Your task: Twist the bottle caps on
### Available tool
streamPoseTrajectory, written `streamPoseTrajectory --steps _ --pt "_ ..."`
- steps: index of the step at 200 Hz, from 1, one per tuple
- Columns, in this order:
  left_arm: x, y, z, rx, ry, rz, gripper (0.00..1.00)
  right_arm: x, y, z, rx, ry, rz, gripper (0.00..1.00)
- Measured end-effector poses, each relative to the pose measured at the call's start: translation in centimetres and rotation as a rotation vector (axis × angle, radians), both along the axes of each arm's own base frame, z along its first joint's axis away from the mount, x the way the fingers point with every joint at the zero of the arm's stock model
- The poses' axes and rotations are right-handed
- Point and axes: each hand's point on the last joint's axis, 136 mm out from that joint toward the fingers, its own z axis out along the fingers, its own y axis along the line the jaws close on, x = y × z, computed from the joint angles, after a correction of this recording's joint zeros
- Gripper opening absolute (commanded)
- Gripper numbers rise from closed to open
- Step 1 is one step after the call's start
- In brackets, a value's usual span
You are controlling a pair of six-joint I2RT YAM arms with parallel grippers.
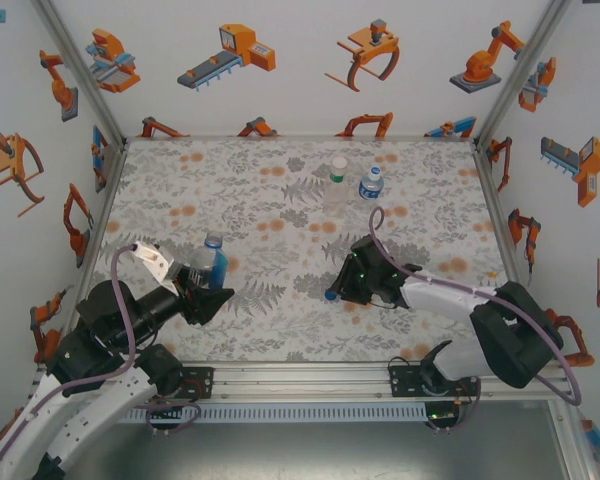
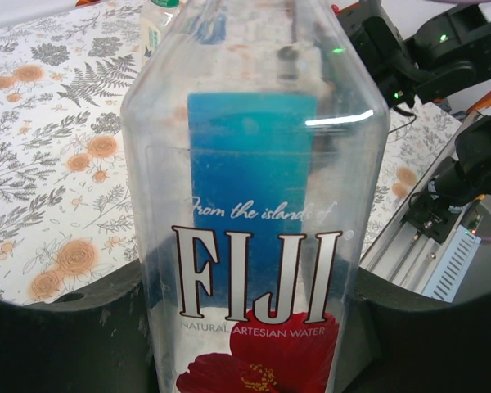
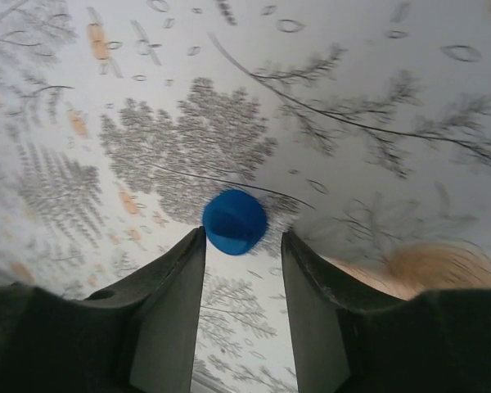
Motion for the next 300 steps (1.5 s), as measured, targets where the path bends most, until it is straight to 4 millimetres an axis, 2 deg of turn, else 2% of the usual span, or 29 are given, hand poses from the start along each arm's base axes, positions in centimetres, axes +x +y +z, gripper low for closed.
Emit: streamPoseTrajectory --steps 30,54,70,90,121,142,191,300 --pt "0.1 -0.1 -0.2 0.002 0.003 0.0 0.0 0.7 -0.4 1.8 -0.123 -0.004 0.033 0.49" --pt "0.2 -0.2 -0.4 0.01 0.011 0.0 0.0 1.4 1.2 3.8 -0.197 -0.036 0.107 0.51" --pt "0.3 -0.4 -0.5 0.015 0.016 -0.001 0.0 1.6 2.2 4.3 -0.237 -0.041 0.151 0.51" --pt "0.5 -0.5 -0.7 0.019 0.021 -0.001 0.0 1.5 2.9 3.5 -0.292 -0.021 0.195 0.51" --pt "0.5 -0.5 -0.6 0.019 0.02 -0.001 0.0 0.5 2.5 0.9 -0.391 0.042 0.243 0.49" --pt "0.5 -0.4 -0.6 0.019 0.02 0.0 0.0 0.0 2.3 -0.1 -0.435 0.064 0.265 0.48" --pt "0.5 -0.5 -0.7 0.019 0.02 0.0 0.0 0.3 3.1 -0.3 -0.458 0.052 0.296 0.43" --pt "0.5 -0.5 -0.7 0.02 0.02 0.0 0.0 0.6 3.0 -0.7 -0.478 0.045 0.306 0.39"
